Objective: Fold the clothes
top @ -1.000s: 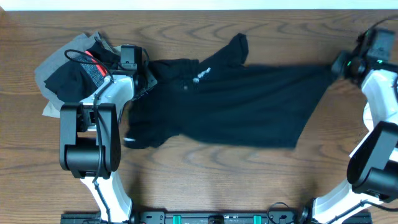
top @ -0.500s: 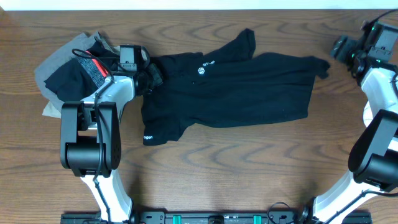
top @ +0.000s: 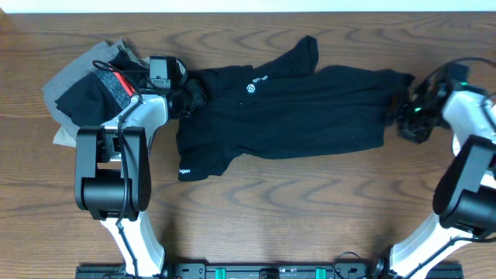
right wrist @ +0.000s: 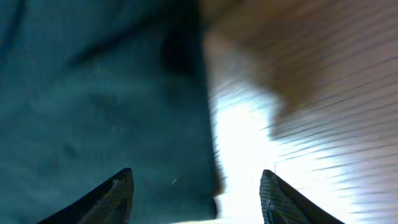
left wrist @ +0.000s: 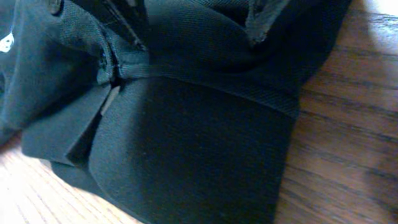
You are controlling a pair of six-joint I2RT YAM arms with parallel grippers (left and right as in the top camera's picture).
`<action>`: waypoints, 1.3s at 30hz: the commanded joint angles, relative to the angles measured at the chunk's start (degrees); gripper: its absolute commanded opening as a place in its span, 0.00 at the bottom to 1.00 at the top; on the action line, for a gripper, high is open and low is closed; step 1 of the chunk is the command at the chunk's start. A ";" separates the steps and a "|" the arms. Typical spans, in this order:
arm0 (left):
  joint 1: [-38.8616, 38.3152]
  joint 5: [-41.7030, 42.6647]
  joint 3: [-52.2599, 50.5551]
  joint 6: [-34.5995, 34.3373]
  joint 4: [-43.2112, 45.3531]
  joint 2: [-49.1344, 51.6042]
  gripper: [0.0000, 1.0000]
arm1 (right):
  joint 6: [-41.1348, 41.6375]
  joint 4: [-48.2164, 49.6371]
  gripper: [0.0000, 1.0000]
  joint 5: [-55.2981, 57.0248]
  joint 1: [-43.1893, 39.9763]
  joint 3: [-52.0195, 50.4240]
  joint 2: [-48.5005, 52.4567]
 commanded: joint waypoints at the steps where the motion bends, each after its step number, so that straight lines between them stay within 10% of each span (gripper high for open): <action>1: -0.22 1.68 -0.87 1.44 -1.03 -0.52 0.54 | 1.84 0.07 0.59 -1.18 1.92 -3.50 -1.51; 7: -0.22 1.64 -0.87 5.60 -3.63 -3.43 0.60 | 3.72 2.54 0.40 1.49 2.08 -7.72 -1.51; 12: -0.24 1.64 -0.87 7.69 -8.22 -5.95 0.61 | 2.56 3.10 0.02 0.46 1.77 -6.34 -3.02; 26: -1.51 3.91 -0.90 12.52 -33.99 -11.87 0.61 | -2.38 -15.26 0.02 5.53 -3.78 1.70 -28.61; 39: -13.16 3.56 -1.68 12.92 -44.44 -11.85 0.68 | -2.97 -21.70 0.02 10.99 -3.80 1.68 -30.82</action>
